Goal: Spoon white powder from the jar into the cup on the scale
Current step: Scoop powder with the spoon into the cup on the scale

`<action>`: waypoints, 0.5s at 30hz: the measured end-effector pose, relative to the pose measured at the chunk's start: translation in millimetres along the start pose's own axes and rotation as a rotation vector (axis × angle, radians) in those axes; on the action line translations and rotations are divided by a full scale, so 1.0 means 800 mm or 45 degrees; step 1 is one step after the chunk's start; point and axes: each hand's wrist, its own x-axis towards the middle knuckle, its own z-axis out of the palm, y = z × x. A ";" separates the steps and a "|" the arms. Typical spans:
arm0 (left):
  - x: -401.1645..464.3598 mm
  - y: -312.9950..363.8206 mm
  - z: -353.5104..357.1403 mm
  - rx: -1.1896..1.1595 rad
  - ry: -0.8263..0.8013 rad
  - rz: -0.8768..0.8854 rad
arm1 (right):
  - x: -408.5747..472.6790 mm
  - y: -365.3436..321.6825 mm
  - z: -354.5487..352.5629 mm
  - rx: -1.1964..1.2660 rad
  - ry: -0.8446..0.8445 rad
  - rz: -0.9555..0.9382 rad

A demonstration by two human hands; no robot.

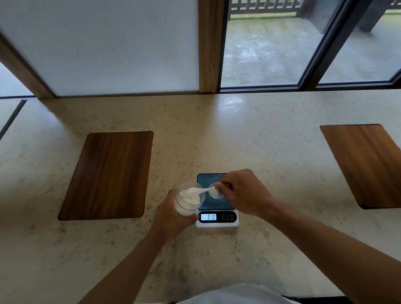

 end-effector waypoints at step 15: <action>0.003 -0.002 -0.001 0.028 -0.005 0.014 | 0.011 -0.016 0.010 -0.283 -0.177 -0.173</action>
